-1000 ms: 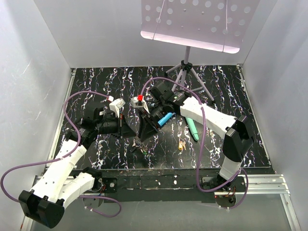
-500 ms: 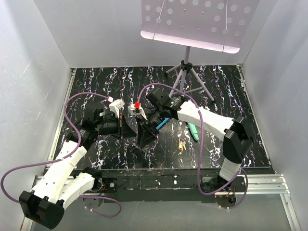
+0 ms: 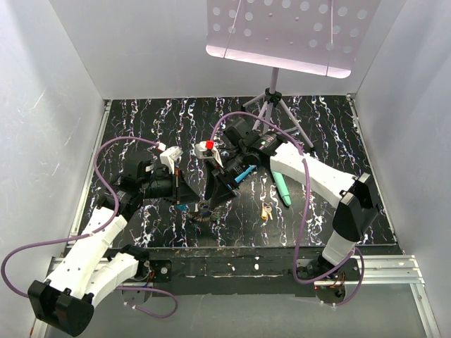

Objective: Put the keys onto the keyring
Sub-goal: Adjust the keyring.

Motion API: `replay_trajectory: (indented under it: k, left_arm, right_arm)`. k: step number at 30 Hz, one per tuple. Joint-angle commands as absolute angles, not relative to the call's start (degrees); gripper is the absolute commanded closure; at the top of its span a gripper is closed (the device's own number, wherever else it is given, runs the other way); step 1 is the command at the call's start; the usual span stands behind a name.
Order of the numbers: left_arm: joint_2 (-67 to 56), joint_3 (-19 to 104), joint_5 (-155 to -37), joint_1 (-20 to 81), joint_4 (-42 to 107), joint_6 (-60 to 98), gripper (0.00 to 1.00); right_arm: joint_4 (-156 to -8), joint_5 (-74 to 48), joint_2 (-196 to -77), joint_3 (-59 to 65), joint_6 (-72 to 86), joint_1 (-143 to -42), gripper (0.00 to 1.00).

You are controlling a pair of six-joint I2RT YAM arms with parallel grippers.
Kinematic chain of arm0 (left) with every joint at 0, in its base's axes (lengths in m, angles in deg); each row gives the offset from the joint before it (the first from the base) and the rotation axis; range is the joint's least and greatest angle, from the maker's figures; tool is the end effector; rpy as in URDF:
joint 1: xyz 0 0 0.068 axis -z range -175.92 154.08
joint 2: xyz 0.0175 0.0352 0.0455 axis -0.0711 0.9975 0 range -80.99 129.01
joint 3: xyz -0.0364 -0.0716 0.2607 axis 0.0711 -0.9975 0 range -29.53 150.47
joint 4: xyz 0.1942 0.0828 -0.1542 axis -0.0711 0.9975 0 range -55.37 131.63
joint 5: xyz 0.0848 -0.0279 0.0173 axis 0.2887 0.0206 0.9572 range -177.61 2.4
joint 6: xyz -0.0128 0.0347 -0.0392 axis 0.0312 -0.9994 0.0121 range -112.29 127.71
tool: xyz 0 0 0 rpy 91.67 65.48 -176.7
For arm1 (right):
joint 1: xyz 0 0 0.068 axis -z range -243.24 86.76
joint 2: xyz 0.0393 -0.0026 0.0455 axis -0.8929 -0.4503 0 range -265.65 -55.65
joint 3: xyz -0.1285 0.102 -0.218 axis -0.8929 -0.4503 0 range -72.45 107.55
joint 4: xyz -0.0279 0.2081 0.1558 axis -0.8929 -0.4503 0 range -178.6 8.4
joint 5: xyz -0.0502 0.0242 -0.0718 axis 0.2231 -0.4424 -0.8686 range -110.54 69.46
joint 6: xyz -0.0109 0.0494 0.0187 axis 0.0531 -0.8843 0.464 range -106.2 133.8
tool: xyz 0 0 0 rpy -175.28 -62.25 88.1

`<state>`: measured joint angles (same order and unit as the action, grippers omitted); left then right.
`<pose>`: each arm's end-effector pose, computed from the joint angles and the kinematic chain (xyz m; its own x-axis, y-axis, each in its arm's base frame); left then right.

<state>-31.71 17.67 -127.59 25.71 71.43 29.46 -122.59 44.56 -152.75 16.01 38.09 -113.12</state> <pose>0.1529 -0.0853 0.3010 -0.8189 0.0191 -0.5736 0.4780 0.5759 -0.6632 0.2082 0.2972 0.3302 -0.1592 -0.4578 -0.8747 -0.8405 -0.4019 0.3634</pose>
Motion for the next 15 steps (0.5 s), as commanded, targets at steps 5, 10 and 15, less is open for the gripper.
replay_trajectory:
  k: [5, 10, 15]
  left_arm:
    - [-33.17, 17.40, -130.41, 25.96, 68.56, 30.29, 1.00]
    - [-33.09, 17.22, -130.67, 25.96, 68.38, 30.38, 1.00]
    - [-32.91, 17.05, -130.85, 25.96, 68.12, 30.47, 1.00]
  right_arm:
    - [-122.11, 42.04, -153.73, 18.16, 38.85, -113.07, 0.45]
    - [-122.03, 42.22, -154.53, 18.43, 38.93, -113.07, 0.45]
    - [-122.90, 44.85, -154.00, 17.55, 40.33, -113.24, 0.49]
